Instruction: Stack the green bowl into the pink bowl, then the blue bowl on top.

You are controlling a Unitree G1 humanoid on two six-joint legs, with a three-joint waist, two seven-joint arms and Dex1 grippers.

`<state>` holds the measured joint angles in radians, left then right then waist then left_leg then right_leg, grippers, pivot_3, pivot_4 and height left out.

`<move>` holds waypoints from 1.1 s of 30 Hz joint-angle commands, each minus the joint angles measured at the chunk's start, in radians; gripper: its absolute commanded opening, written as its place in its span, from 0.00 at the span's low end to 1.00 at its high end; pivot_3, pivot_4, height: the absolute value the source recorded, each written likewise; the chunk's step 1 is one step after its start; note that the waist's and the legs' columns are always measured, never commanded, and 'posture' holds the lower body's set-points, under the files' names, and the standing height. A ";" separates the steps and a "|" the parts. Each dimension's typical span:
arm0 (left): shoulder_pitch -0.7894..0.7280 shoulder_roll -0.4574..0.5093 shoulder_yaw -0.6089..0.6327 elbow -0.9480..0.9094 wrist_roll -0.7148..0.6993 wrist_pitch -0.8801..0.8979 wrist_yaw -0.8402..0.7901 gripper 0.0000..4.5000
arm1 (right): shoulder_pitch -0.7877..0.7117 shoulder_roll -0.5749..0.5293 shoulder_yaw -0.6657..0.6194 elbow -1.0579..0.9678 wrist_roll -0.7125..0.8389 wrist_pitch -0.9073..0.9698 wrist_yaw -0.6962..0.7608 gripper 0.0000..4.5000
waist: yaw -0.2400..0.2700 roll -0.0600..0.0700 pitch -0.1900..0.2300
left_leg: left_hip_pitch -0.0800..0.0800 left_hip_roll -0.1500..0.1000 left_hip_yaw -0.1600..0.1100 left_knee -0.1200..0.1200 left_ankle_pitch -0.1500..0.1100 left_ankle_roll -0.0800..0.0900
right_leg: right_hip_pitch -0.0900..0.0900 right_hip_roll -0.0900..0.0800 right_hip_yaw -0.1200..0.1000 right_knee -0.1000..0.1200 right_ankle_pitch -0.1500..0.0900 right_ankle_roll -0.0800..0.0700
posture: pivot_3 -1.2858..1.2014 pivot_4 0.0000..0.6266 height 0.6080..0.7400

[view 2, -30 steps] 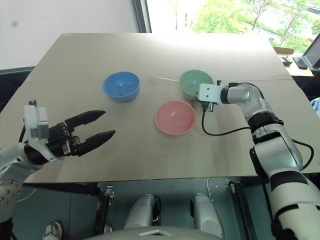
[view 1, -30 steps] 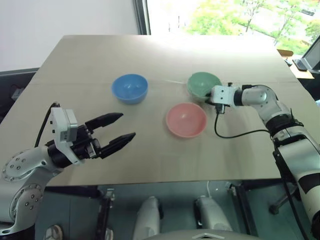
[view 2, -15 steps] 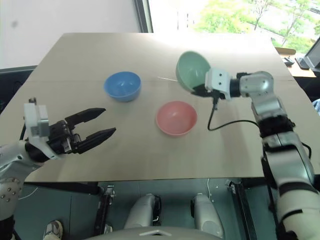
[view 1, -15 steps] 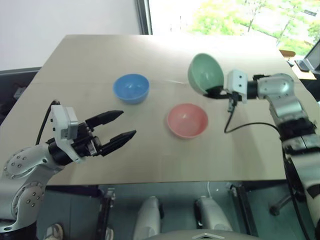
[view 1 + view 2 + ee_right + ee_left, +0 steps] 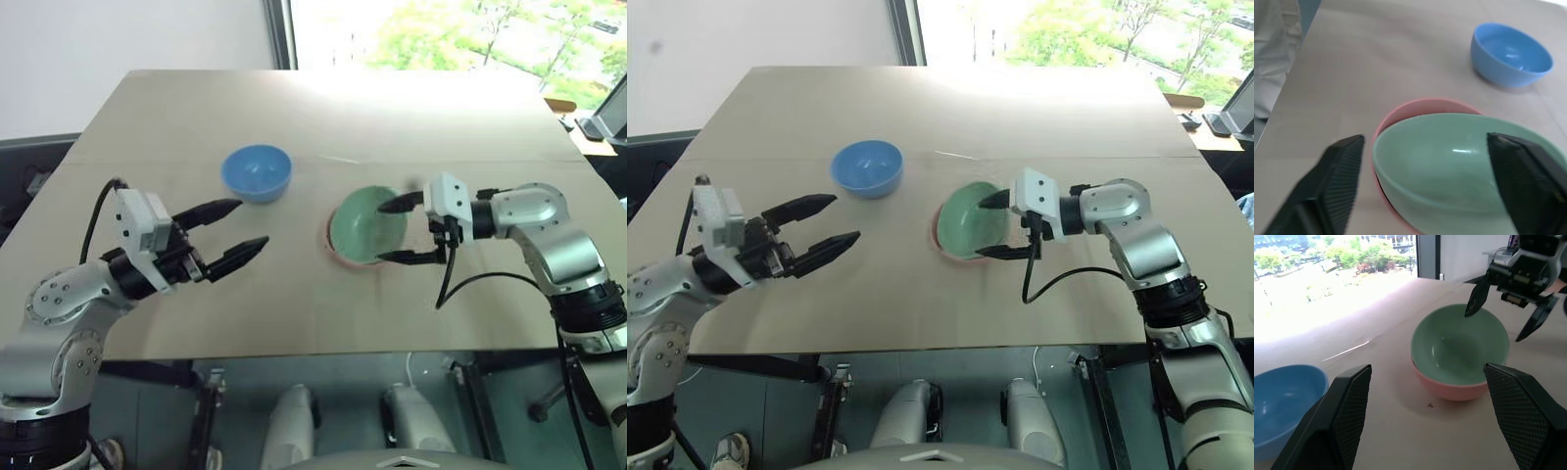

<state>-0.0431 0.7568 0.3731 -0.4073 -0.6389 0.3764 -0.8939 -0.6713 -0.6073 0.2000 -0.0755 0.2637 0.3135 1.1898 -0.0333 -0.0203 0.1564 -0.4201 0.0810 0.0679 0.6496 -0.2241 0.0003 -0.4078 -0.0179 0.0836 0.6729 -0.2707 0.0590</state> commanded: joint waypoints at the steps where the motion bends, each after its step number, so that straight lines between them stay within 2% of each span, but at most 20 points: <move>1: -0.046 0.013 -0.040 -0.007 0.138 -0.049 0.094 0.86 | 0.032 -0.006 -0.161 -0.095 0.096 0.060 -0.092 0.99 | 0.004 0.000 0.000 | 0.000 0.000 0.000 0.000 0.000 0.000 | 0.000 0.000 0.000 0.000 0.000 0.000 | 0.52 0.24 1.00; 5: -0.113 0.044 -0.109 -0.008 0.289 -0.008 0.201 0.86 | 0.143 -0.073 -0.309 -0.147 0.145 0.100 -0.149 0.99 | 0.024 -0.001 0.000 | -0.002 0.000 0.000 0.000 0.000 0.000 | -0.001 0.000 0.000 0.000 0.000 0.000 | 0.52 0.24 1.00; 11: -0.337 0.197 -0.343 0.112 0.543 0.091 0.207 0.86 | 0.344 -0.203 -0.510 -0.073 0.219 0.016 -0.032 0.99 | 0.039 -0.003 0.001 | -0.003 -0.001 -0.001 0.001 0.000 0.000 | -0.001 0.000 -0.001 -0.001 0.000 0.000 | 0.52 0.24 1.00; 18: -0.590 0.174 -0.564 0.403 0.750 0.006 0.168 0.86 | 0.463 -0.310 -0.624 -0.028 0.285 -0.024 0.095 0.99 | 0.025 -0.002 0.001 | -0.003 -0.001 -0.001 0.001 0.000 0.000 | -0.001 0.001 0.000 -0.001 0.000 0.000 | 0.52 0.24 1.00; 22: -0.728 0.102 -0.701 0.582 0.886 -0.076 0.161 0.86 | 0.514 -0.318 -0.650 -0.103 0.342 0.019 0.093 0.99 | 0.024 -0.002 0.001 | -0.003 -0.001 -0.002 0.002 0.000 0.000 | -0.001 0.001 0.000 0.000 0.000 0.001 | 0.52 0.24 1.00; 27: -0.798 0.032 -0.765 0.715 0.959 -0.152 0.138 0.86 | 0.531 -0.312 -0.660 -0.155 0.372 0.020 0.073 0.99 | 0.023 -0.002 0.001 | -0.007 -0.002 -0.004 0.004 0.000 0.000 | -0.002 0.001 -0.001 -0.001 0.000 0.001 | 0.52 0.24 1.00; 29: -0.816 0.010 -0.770 0.753 0.965 -0.179 0.126 0.74 | 0.527 -0.313 -0.660 -0.164 0.382 0.018 0.065 1.00 | 0.024 -0.002 0.001 | -0.009 -0.002 -0.005 0.004 0.000 0.000 | -0.003 0.001 -0.002 -0.001 0.000 0.001 | 0.52 0.24 1.00; 30: -0.826 -0.003 -0.769 0.773 0.967 -0.182 0.124 0.73 | 0.521 -0.311 -0.660 -0.166 0.388 0.017 0.057 1.00 | 0.025 -0.002 0.001 | -0.009 -0.002 -0.005 0.004 0.000 0.000 | -0.004 0.001 -0.002 -0.001 0.000 0.001 | 0.52 0.24 1.00; 33: -0.843 -0.027 -0.763 0.816 0.983 -0.199 0.120 0.39 | 0.503 -0.303 -0.658 -0.172 0.406 0.015 0.034 1.00 | 0.024 -0.002 0.001 | -0.010 -0.002 -0.006 0.005 0.000 0.000 | -0.004 0.001 -0.003 -0.001 0.000 0.001 | 0.52 0.24 1.00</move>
<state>-0.8548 0.7273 -0.4042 0.4011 0.3252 0.1992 -0.7716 -0.1444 -0.9074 -0.4165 -0.2143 0.6406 0.3357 1.2395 -0.0090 -0.0227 0.1576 -0.4300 0.0794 0.0622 0.6544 -0.2240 0.0005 -0.4115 -0.0169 0.0807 0.6723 -0.2706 0.0599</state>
